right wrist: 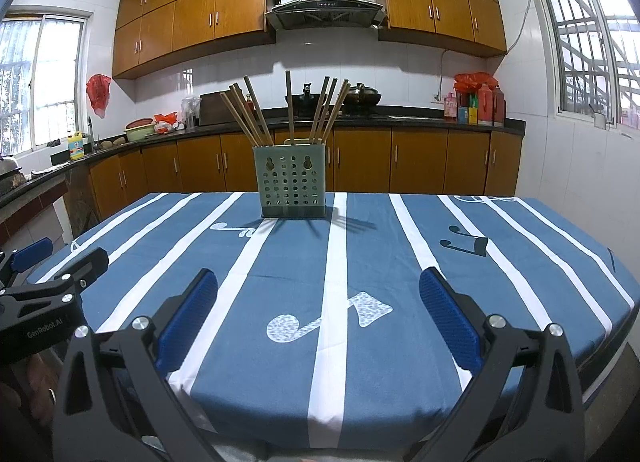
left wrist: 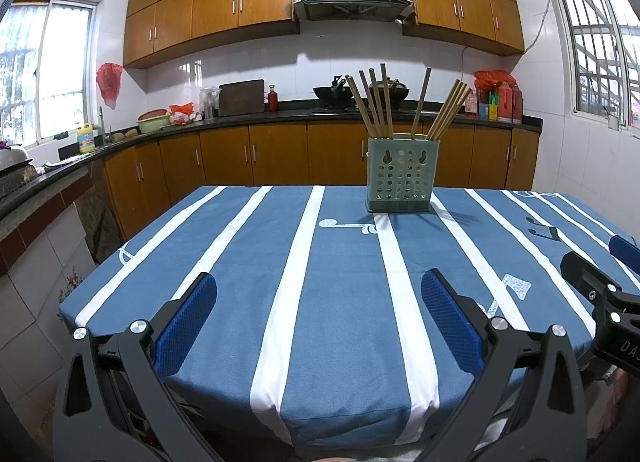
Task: Organize utensils
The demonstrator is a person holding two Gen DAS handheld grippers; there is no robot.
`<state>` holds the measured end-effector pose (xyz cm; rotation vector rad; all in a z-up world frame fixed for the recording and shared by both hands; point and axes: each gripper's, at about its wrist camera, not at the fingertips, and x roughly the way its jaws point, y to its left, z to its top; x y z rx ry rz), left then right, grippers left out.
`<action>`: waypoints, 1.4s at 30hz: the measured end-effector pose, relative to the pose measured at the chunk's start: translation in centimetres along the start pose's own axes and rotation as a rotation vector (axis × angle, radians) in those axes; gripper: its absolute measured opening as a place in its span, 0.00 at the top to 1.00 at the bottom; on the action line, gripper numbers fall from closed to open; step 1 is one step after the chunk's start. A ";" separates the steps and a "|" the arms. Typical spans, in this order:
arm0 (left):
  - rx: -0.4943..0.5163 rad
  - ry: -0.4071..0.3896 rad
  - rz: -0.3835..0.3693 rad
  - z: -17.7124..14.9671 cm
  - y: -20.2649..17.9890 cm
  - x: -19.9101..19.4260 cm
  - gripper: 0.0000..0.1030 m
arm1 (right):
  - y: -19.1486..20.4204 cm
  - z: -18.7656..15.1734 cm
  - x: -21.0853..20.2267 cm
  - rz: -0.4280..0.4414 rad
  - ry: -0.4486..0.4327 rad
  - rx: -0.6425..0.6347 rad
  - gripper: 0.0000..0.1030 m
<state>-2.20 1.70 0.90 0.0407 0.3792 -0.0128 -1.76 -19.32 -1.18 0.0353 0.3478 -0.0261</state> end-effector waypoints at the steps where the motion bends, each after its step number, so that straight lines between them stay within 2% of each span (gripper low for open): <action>1: 0.000 0.000 0.000 0.0 0.0 0.0 0.02 | 0.0 0.0 0.0 0.000 0.000 0.000 0.04; 42: 0.004 0.006 -0.002 0.1 0.2 -0.1 0.02 | 0.1 0.1 -0.1 0.001 0.006 0.005 0.04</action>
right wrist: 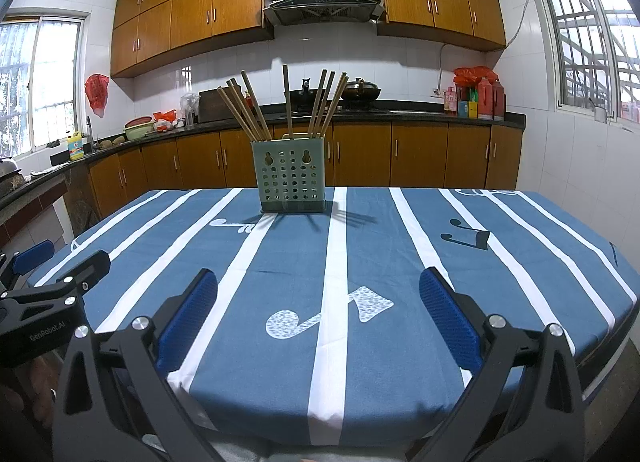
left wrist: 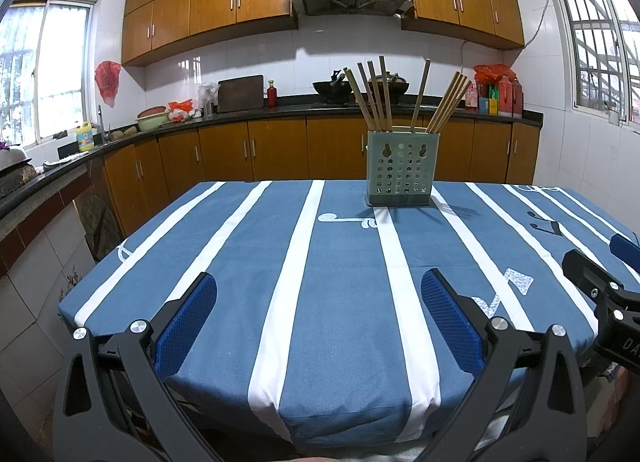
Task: Organize utensils
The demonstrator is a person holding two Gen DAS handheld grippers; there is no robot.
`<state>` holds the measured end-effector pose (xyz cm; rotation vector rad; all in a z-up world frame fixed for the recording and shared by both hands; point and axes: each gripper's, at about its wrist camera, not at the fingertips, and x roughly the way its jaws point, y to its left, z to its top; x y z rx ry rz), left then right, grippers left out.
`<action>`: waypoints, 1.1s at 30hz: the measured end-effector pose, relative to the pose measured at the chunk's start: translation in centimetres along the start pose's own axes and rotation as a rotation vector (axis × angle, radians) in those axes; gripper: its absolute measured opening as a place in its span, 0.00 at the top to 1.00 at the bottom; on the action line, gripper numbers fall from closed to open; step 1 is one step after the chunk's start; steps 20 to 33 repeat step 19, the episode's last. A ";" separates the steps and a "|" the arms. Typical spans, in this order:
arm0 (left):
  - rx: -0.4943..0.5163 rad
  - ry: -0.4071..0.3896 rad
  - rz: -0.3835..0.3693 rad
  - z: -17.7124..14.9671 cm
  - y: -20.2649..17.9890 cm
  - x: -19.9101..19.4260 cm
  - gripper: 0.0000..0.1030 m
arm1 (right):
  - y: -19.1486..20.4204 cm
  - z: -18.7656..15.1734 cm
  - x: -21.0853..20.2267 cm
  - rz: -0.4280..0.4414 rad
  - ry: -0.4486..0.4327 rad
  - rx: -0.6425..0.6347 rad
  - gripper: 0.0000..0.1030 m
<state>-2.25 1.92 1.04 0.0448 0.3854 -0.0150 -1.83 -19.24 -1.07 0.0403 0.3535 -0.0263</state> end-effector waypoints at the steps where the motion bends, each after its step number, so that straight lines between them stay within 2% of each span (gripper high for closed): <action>1: 0.000 0.000 0.000 0.0 0.0 0.0 0.02 | 0.0 0.1 0.0 0.000 0.000 0.000 0.04; 33: 0.000 0.001 0.000 0.0 0.2 -0.1 0.02 | 0.1 0.1 0.0 0.000 0.002 0.001 0.04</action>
